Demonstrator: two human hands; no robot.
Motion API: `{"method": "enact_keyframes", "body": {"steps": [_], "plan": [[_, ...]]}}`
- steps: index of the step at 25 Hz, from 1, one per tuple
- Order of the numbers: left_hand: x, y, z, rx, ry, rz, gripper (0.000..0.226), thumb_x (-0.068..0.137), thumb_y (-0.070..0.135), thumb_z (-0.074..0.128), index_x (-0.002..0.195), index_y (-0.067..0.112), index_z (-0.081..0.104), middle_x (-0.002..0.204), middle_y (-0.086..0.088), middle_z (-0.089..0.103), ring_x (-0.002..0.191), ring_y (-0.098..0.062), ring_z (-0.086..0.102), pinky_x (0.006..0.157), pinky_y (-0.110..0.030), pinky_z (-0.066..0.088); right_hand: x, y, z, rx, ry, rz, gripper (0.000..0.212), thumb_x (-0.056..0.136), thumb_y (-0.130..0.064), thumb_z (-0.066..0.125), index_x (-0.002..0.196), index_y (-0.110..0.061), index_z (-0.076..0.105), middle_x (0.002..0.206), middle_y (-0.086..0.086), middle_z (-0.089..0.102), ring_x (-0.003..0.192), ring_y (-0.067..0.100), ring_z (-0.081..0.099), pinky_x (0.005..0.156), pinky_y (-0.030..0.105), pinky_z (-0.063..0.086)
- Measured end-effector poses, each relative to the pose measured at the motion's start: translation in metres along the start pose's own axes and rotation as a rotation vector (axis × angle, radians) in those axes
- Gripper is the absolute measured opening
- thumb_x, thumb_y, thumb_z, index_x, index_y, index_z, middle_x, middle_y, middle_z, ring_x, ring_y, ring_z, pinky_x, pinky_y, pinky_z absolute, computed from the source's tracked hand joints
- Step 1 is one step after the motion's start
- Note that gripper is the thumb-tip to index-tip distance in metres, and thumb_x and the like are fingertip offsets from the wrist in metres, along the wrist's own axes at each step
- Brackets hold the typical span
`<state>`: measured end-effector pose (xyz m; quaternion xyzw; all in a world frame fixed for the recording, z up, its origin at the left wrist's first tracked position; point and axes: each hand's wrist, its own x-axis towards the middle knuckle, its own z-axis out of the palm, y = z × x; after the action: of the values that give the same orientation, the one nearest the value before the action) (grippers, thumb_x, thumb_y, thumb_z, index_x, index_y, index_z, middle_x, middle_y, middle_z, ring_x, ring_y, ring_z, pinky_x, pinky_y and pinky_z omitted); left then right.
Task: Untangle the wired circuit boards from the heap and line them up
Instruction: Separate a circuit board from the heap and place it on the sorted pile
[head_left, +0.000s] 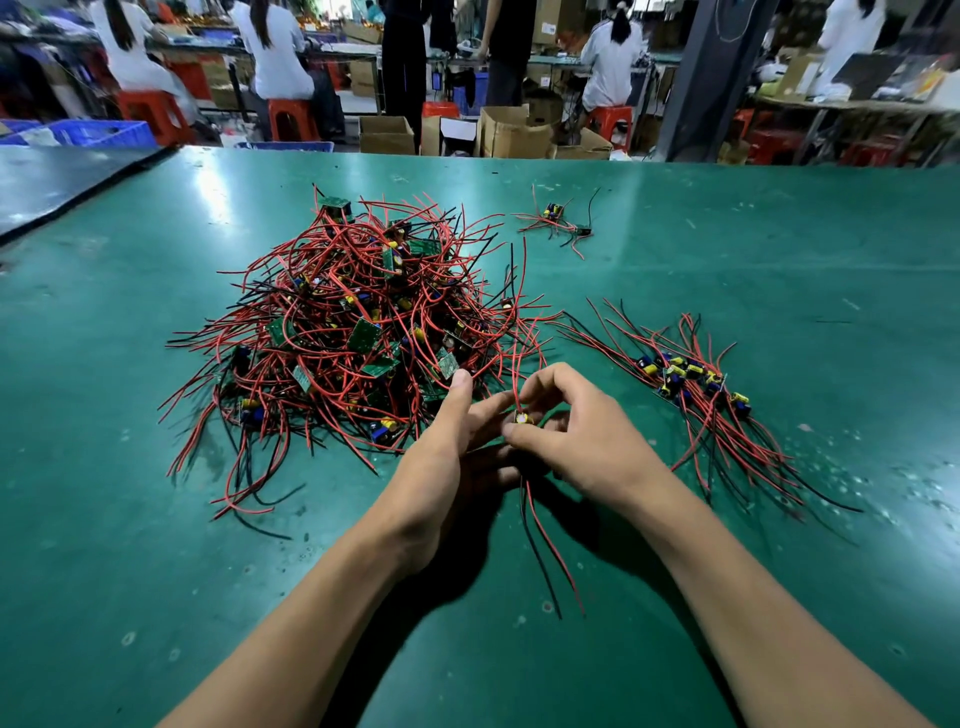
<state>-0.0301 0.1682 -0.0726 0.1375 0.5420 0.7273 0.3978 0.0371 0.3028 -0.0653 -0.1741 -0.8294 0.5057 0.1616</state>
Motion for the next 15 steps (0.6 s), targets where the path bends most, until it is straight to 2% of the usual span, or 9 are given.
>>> {"method": "enact_keyframes", "body": {"steps": [2,4,5,7,10,12,15], "plan": [[0.000,-0.001,0.000,-0.024,0.004,0.010,0.071,0.076,0.068,0.041,0.123,0.019,0.060,0.117,0.001,0.072,0.102,-0.016,0.071,0.080,-0.030,0.059,0.003,0.002,-0.007,-0.003,0.001,0.016,0.021,0.080,-0.009,0.077,0.087,-0.022,0.062,0.084,-0.001,0.068,0.063,0.015,0.056,0.067,0.034,0.048],[-0.003,-0.001,0.001,-0.029,0.010,0.015,0.073,0.075,0.066,0.042,0.127,0.018,0.058,0.130,-0.001,0.063,0.107,-0.016,0.069,0.086,-0.033,0.058,0.007,0.008,-0.018,0.004,0.094,0.065,0.016,0.080,-0.008,0.076,0.085,-0.020,0.066,0.084,-0.001,0.069,0.069,0.018,0.060,0.073,0.035,0.049],[-0.003,-0.001,0.001,-0.019,0.006,0.017,0.071,0.076,0.065,0.041,0.127,0.019,0.058,0.133,-0.003,0.060,0.109,-0.017,0.068,0.088,-0.033,0.058,0.010,0.012,-0.025,-0.021,0.177,0.090,0.015,0.080,-0.008,0.075,0.085,-0.019,0.067,0.085,-0.001,0.070,0.072,0.019,0.062,0.075,0.033,0.048],[-0.003,0.001,0.001,0.002,0.003,0.016,0.065,0.082,0.062,0.038,0.123,0.017,0.060,0.134,-0.008,0.059,0.111,-0.019,0.067,0.091,-0.036,0.056,0.014,0.023,-0.043,-0.216,0.393,0.106,0.016,0.080,-0.006,0.072,0.091,-0.017,0.070,0.092,0.002,0.071,0.082,0.020,0.064,0.077,0.025,0.043],[-0.002,0.002,0.000,0.028,0.015,0.009,0.059,0.093,0.057,0.032,0.118,0.013,0.063,0.131,-0.012,0.062,0.111,-0.022,0.067,0.092,-0.038,0.056,0.013,0.032,-0.058,-0.447,0.610,0.092,0.027,0.083,-0.005,0.069,0.108,-0.015,0.070,0.113,0.010,0.062,0.092,0.028,0.062,0.089,0.029,0.044],[-0.001,0.000,0.001,0.021,0.029,0.005,0.058,0.096,0.054,0.031,0.116,0.011,0.064,0.127,-0.012,0.065,0.108,-0.024,0.068,0.090,-0.038,0.057,0.014,0.030,-0.051,-0.463,0.589,0.000,0.025,0.085,-0.007,0.069,0.109,-0.015,0.071,0.113,0.010,0.062,0.090,0.027,0.063,0.091,0.032,0.046],[0.000,-0.002,0.002,-0.009,0.041,0.027,0.051,0.098,0.050,0.034,0.126,0.014,0.059,0.121,-0.012,0.067,0.102,-0.026,0.071,0.086,-0.039,0.059,0.013,0.028,-0.026,-0.459,0.344,-0.100,0.013,0.087,-0.015,0.069,0.098,-0.016,0.076,0.101,0.004,0.071,0.088,0.021,0.066,0.089,0.030,0.051]]}}
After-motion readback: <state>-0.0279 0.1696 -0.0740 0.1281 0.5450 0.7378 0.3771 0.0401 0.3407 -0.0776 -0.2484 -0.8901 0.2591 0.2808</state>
